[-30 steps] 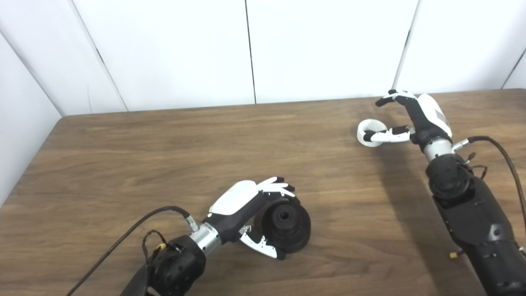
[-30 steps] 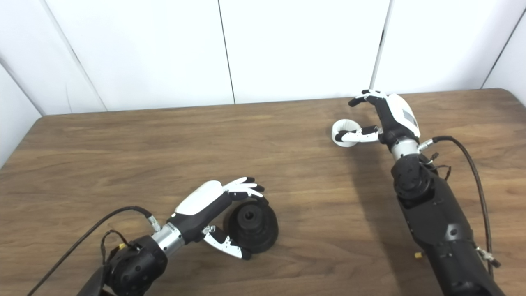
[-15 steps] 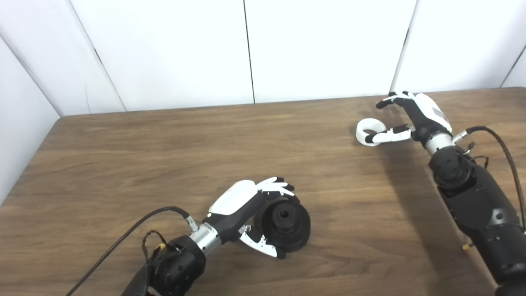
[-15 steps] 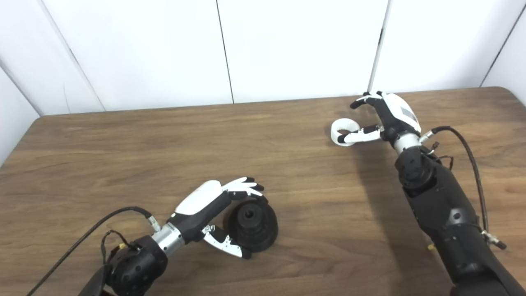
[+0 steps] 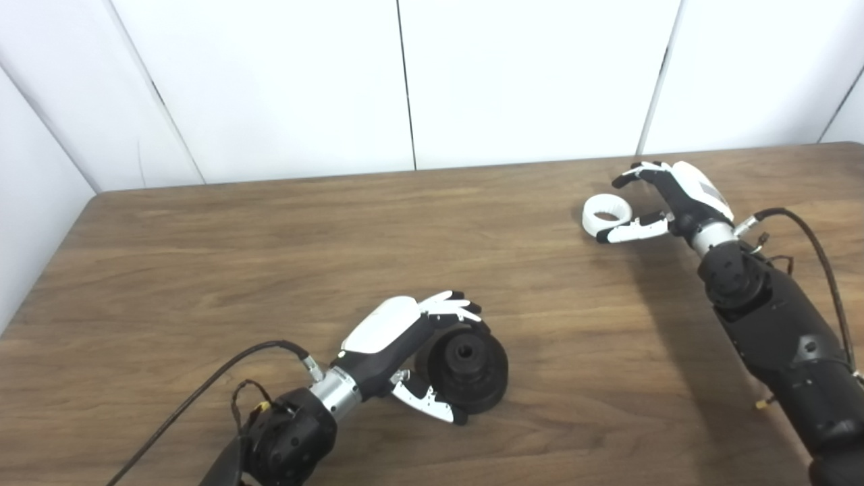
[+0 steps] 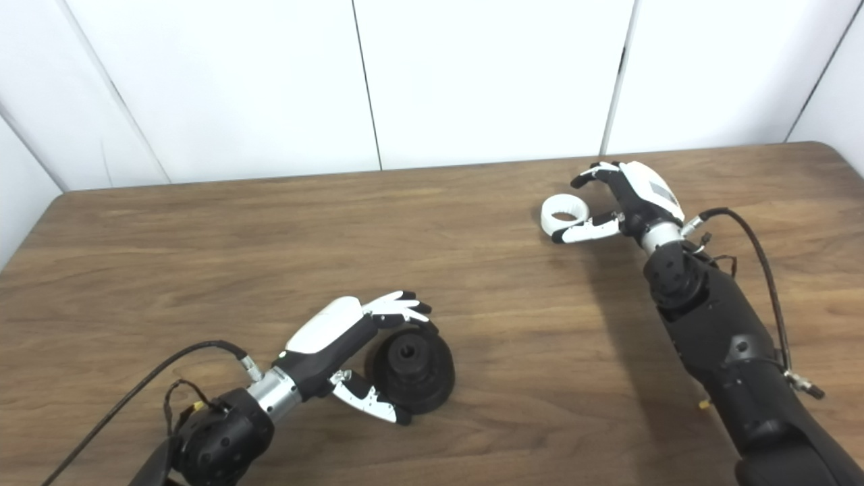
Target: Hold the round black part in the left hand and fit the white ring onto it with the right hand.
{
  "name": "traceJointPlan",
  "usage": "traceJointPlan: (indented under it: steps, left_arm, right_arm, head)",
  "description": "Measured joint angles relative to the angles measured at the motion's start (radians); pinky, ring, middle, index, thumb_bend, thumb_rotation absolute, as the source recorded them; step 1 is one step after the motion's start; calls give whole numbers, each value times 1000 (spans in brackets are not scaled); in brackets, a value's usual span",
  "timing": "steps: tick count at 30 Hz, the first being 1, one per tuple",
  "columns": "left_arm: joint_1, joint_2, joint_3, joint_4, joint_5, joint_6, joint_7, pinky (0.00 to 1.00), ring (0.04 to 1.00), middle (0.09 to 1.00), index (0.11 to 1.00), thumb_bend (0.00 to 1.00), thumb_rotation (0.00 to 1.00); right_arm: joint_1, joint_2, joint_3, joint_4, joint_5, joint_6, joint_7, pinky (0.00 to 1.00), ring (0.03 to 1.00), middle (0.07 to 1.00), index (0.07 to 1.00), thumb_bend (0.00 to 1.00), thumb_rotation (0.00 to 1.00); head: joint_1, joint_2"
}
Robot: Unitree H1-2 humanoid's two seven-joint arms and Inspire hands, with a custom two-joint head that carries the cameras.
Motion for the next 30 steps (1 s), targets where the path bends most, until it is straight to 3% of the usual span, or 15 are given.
traceJointPlan:
  steps: [15,28,30]
  left_arm:
    - [2,-2,2,0,0,0,0,874,962,881,493,523,75]
    - [5,-5,3,0,0,2,0,873,962,882,493,523,75]
    - [6,-6,3,-1,0,5,0,878,965,885,493,523,76]
  right_arm:
    - [-11,13,17,42,1,-8,3,979,975,902,709,945,306]
    - [-11,25,24,60,-5,-48,-43,909,937,861,616,893,242]
    - [-11,25,23,63,-5,-54,-49,910,931,853,589,862,192]
  head:
    - [3,3]
    - [5,8]
    - [6,8]
